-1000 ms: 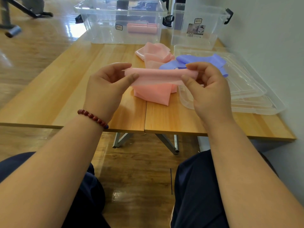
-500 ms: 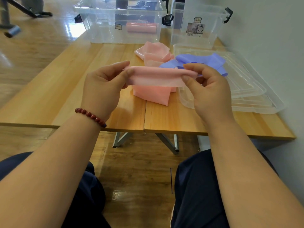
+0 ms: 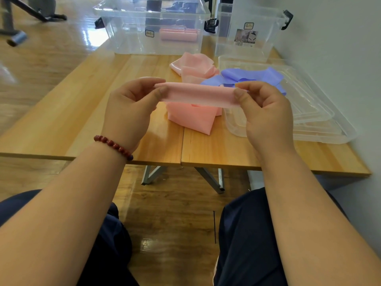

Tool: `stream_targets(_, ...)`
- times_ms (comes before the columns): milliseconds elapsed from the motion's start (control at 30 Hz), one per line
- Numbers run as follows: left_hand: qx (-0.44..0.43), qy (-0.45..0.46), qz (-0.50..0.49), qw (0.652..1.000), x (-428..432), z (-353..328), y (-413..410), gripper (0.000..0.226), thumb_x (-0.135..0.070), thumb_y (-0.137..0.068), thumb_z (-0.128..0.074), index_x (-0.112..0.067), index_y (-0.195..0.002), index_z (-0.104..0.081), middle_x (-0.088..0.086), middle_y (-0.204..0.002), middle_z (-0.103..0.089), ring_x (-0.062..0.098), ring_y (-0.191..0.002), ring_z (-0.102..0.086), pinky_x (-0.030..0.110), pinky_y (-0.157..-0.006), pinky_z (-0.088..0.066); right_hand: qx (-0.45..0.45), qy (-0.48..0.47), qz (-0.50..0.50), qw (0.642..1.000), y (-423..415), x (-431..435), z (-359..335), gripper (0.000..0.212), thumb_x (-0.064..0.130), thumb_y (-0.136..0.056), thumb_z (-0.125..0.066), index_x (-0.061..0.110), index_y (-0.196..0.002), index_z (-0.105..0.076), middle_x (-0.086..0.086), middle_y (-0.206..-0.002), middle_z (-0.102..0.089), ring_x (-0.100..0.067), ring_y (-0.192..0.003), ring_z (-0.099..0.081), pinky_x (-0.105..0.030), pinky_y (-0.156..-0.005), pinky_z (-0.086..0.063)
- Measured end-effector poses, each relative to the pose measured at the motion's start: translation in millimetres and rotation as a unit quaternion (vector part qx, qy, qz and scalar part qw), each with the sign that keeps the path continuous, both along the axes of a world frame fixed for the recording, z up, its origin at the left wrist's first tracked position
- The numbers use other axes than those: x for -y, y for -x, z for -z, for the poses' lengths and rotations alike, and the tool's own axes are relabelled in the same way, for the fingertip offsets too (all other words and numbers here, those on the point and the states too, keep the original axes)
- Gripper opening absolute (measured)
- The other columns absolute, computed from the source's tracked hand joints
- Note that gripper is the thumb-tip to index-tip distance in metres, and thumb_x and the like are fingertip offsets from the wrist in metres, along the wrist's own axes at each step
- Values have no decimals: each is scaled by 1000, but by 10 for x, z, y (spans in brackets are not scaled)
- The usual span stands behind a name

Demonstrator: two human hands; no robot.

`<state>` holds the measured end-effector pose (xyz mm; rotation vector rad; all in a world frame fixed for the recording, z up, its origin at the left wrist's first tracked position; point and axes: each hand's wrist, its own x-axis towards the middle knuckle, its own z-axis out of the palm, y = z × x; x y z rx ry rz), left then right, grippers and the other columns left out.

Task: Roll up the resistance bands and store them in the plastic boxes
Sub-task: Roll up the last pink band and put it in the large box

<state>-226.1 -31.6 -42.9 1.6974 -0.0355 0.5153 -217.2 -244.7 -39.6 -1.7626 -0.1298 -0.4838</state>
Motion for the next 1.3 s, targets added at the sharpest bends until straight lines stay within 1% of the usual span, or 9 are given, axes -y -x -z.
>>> stream_targets(200, -5, -2, -12, 1000, -1, 15, -21, 10, -29, -91, -66, -38, -87, -68, -21, -82, -67, -3, -83, -61, 24, -79, -57, -8, 15, -13, 1000, -16, 4, 19, 14, 26, -93, -67, 25, -107, -69, 8, -97, -70, -2, -91, -65, -13, -76, -50)
stream_targets(300, -10, 8, -8, 1000, 8, 20, -23, 11, -25, -93, -64, -34, -88, -67, -17, -86, -67, 0, -87, -63, 21, -77, -55, -8, 33, -11, 999, -24, -5, 25, 15, 29, -94, -64, 20, -104, -72, 14, -87, -68, 5, -80, -61, -9, -70, -47)
stream_targets(433, -22, 1, -9, 1000, 5, 24, -17, 10, -24, -93, -64, -34, -94, -64, -14, -91, -68, 4, -91, -65, 24, -81, -56, -2, 69, -5, 998, -22, 16, 47, 4, 33, -93, -65, 30, -92, -67, 14, -73, -58, 1, -65, -50, -15, -62, -43)
stream_targets(633, -24, -14, -19, 999, 10, 21, -15, 14, -26, -91, -66, -39, -87, -68, -21, -81, -69, 2, -87, -64, 28, -83, -57, 3, 50, -9, 999, -21, 8, 37, 11, 24, -96, -62, 34, -93, -64, 17, -80, -62, 6, -70, -55, -9, -65, -45)
stream_targets(700, -26, -7, -17, 999, -2, 21, -16, 12, -27, -91, -66, -39, -87, -69, -19, -85, -69, 5, -90, -65, 28, -83, -57, -8, 48, -18, 999, -37, 21, 53, 6, 29, -95, -63, 32, -98, -67, 17, -86, -63, 3, -74, -54, -11, -68, -47)
stream_targets(800, -33, -1, -7, 999, -10, 13, -12, 11, -27, -90, -68, -38, -92, -69, -19, -88, -69, 3, -92, -66, 24, -83, -56, -17, 70, -32, 997, -48, 36, 77, 18, 30, -89, -70, 34, -106, -66, 16, -88, -61, -5, -74, -49, -15, -69, -48)
stream_targets(933, -38, -12, -12, 999, -10, 12, -19, 15, -25, -91, -67, -39, -97, -67, -17, -91, -69, -4, -88, -64, 22, -82, -56, 0, 79, -17, 997, -54, 21, 75, 13, 28, -93, -66, 28, -105, -70, 21, -81, -60, 3, -68, -50, -10, -65, -45)
stream_targets(1167, -37, -28, -6, 999, -2, 18, -11, 12, -29, -92, -65, -40, -89, -68, -18, -90, -69, 9, -97, -64, 32, -86, -57, 8, 68, -14, 998, -32, -10, 60, 8, 26, -96, -63, 25, -102, -67, 18, -84, -64, 9, -75, -58, -7, -67, -45)
stream_targets(1300, -37, -17, -4, 999, 5, 14, -13, 11, -27, -91, -66, -38, -88, -68, -16, -89, -67, 4, -90, -62, 34, -86, -57, 12, 64, -14, 998, -8, -10, 44, 12, 25, -98, -58, 35, -92, -57, 16, -66, -59, 4, -56, -51, -9, -55, -39)
